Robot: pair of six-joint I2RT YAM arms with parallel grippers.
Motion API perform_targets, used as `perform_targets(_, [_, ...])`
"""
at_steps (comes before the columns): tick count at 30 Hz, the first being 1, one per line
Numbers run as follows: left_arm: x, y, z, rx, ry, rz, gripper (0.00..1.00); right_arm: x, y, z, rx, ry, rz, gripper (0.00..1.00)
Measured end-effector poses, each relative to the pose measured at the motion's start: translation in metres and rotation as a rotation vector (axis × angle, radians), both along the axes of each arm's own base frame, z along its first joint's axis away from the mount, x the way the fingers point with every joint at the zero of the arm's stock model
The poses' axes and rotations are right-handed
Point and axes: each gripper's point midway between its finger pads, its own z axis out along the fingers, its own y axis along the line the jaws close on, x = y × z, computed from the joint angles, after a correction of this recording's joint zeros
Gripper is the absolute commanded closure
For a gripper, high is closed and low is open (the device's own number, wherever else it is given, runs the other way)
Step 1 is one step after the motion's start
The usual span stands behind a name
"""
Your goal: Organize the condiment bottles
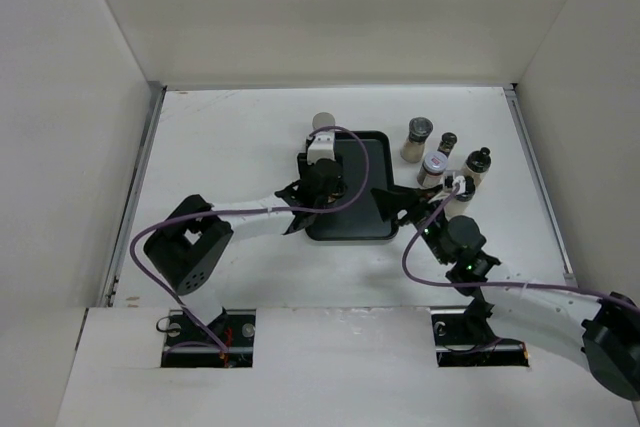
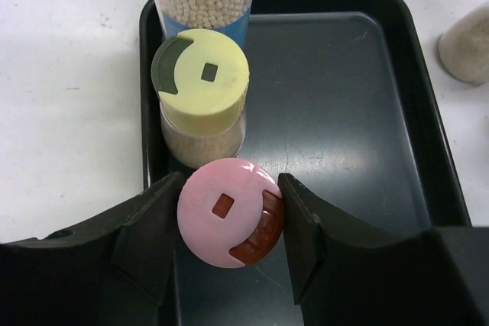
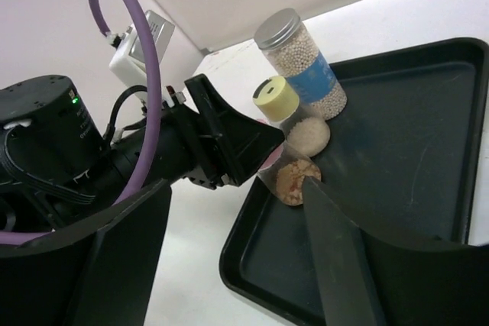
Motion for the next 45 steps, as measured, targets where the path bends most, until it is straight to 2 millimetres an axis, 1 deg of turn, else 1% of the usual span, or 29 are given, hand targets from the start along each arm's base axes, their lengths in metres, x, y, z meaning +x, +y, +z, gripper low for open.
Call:
perform_targets(2, [0.001,0.000,-0.001,0.002,-0.001,0.001,0.35,0.000,-0.002,0.003,0.007,-0.006,-0.007,0.18])
perform_targets(4, [0.001,0.001,-0.002,0.009,0.000,0.004,0.22,0.001,-0.006,0.005,0.013,-0.012,-0.017,0.16])
perform_targets(7, [0.002,0.002,-0.001,0.010,-0.007,0.009,0.05,0.003,-0.011,0.002,0.011,-0.007,-0.036,0.15])
perform_targets(8, [0.001,0.002,0.000,0.011,-0.009,0.009,0.00,0.003,-0.011,0.001,0.008,-0.004,-0.039,0.16])
perform_targets(9, [0.001,0.003,0.001,0.010,-0.010,0.009,0.00,0.004,-0.012,-0.001,0.004,0.000,-0.043,0.17])
perform_targets(12, [-0.006,0.010,0.012,-0.007,-0.027,0.007,0.00,0.006,-0.015,-0.003,-0.004,0.007,-0.055,0.29])
perform_targets(13, [-0.010,0.014,0.019,-0.018,-0.039,0.007,0.00,0.007,-0.017,-0.004,-0.006,0.011,-0.062,0.42])
perform_targets(16, [-0.023,0.030,0.053,-0.095,-0.117,0.017,0.00,0.009,-0.021,-0.010,-0.025,0.029,-0.079,0.70])
perform_targets(18, [-0.032,0.046,0.077,-0.156,-0.184,0.044,0.00,0.012,-0.024,-0.015,-0.052,0.057,-0.094,0.76])
perform_targets(20, [-0.041,0.068,0.096,-0.210,-0.250,0.090,0.00,0.017,-0.028,-0.012,-0.070,0.077,-0.123,0.76])
perform_targets(22, [-0.048,0.093,0.104,-0.250,-0.301,0.150,0.00,0.024,-0.035,-0.003,-0.085,0.088,-0.166,0.71])
perform_targets(23, [-0.051,0.106,0.103,-0.260,-0.315,0.181,0.00,0.028,-0.040,0.004,-0.090,0.091,-0.199,0.64])
perform_targets(24, [-0.054,0.115,0.100,-0.266,-0.321,0.201,0.00,0.033,-0.047,0.011,-0.092,0.092,-0.235,0.55])
perform_targets(26, [-0.058,0.132,0.084,-0.267,-0.312,0.239,0.00,0.042,-0.068,0.019,-0.104,0.100,-0.333,0.34])
perform_targets(27, [-0.060,0.138,0.073,-0.263,-0.298,0.250,0.00,0.046,-0.081,0.019,-0.117,0.112,-0.387,0.25])
perform_targets(29, [-0.063,0.147,0.049,-0.258,-0.254,0.262,0.00,0.052,-0.111,0.012,-0.159,0.156,-0.513,0.13])
perform_targets(31, [-0.064,0.153,0.027,-0.259,-0.206,0.271,0.00,0.054,-0.140,-0.001,-0.218,0.215,-0.630,0.06])
perform_targets(34, [-0.063,0.158,0.002,-0.286,-0.146,0.279,0.00,0.051,-0.179,-0.018,-0.308,0.305,-0.778,0.00])
perform_targets(36, [-0.064,0.157,-0.008,-0.309,-0.118,0.272,0.00,0.047,-0.198,-0.026,-0.355,0.352,-0.844,0.00])
perform_targets(38, [-0.065,0.153,-0.012,-0.339,-0.104,0.253,0.00,0.046,-0.211,-0.033,-0.392,0.394,-0.881,0.00])
perform_targets(41, [-0.066,0.146,-0.011,-0.381,-0.100,0.229,0.00,0.049,-0.221,-0.047,-0.437,0.458,-0.892,0.00])
perform_targets(45, [-0.067,0.142,-0.009,-0.410,-0.097,0.216,0.00,0.052,-0.221,-0.072,-0.483,0.541,-0.849,0.02])
